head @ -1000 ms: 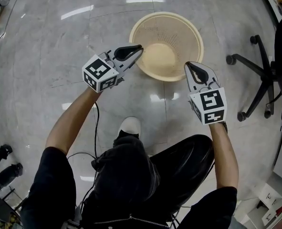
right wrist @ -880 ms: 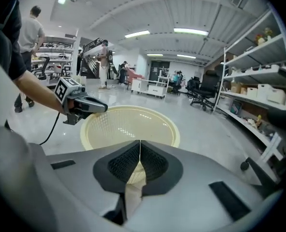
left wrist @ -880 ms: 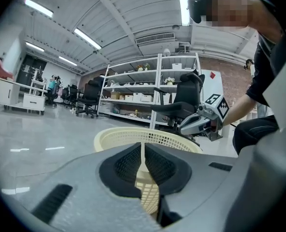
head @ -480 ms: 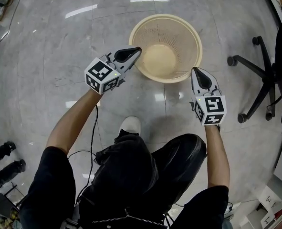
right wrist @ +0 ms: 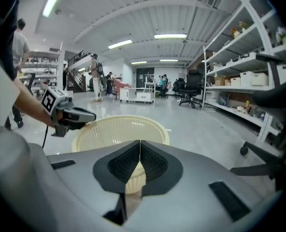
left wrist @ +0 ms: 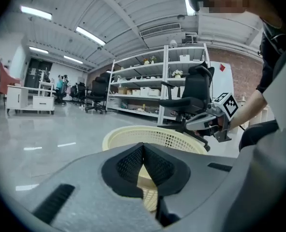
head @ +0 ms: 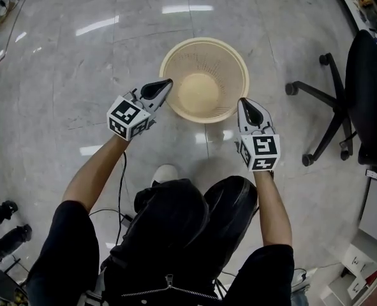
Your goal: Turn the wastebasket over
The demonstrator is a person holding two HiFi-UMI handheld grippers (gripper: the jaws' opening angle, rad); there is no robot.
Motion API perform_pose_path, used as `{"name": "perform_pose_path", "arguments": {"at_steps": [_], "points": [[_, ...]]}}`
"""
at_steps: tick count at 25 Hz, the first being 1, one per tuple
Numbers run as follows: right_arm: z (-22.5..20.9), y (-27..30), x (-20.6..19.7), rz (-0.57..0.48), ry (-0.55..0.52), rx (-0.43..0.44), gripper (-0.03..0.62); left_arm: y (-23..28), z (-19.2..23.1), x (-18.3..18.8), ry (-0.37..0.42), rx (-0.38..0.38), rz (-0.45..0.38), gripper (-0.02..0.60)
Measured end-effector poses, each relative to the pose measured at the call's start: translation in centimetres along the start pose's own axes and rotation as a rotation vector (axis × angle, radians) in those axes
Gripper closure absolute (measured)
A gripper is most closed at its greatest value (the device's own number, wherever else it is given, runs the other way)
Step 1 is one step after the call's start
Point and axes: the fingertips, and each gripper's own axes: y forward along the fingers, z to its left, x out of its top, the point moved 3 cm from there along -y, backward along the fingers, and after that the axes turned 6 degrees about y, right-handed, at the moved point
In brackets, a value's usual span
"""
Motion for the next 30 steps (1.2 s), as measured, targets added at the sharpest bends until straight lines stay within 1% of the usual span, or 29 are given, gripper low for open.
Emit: {"name": "perform_pose_path", "arguments": {"at_steps": [2,5,9,12,15,19,22,24,26,28,30], "points": [[0.6,-0.2,1.4,-0.024,0.014,0.009,0.582,-0.7,0.3,1.4,-0.012,0.045,-0.033,0.578],[1.8,-0.6,4.0,-0.035,0.004,0.030,0.582,-1.5,0.3,4.3,-0.026,0.068,-0.056,0.578],[3.4,-2.6,8.6,-0.024,0.033,0.062,0.582,-3.5,-0.5,9.7,-0.002,0.060,-0.041,0.578],[4.6,-5.6,13.5,-0.025,0.049,0.055,0.582,-5.8,-1.7,15.2,0.016,0.032,-0.015,0.578],[5.7,-9.5,20.2,-0.034,0.072,0.028,0.582,-8.4,-2.5,21.6,0.010,0.018,0.003,0.578],[7.2,-15.9,30.0,-0.014,0.100,-0.027,0.582,-12.2,-3.9,31.9,-0.012,0.010,0.000,0.578],[8.7,-21.2,37.3,-0.029,0.158,-0.033,0.582,-15.2,-5.2,40.1,-0.012,0.021,-0.013,0.578],[10.2,-24.7,41.5,-0.037,0.198,-0.030,0.582,-17.4,-6.3,45.1,0.009,0.026,-0.011,0.578],[11.9,-28.2,45.1,-0.039,0.245,-0.036,0.582,-19.7,-7.7,49.7,0.013,0.015,-0.018,0.578],[13.3,-31.4,47.6,-0.036,0.316,-0.059,0.582,-22.2,-9.1,54.1,-0.029,-0.004,-0.059,0.578],[14.6,-33.9,49.0,-0.026,0.375,-0.088,0.582,-24.4,-10.0,57.6,-0.055,0.002,-0.083,0.578]]}}
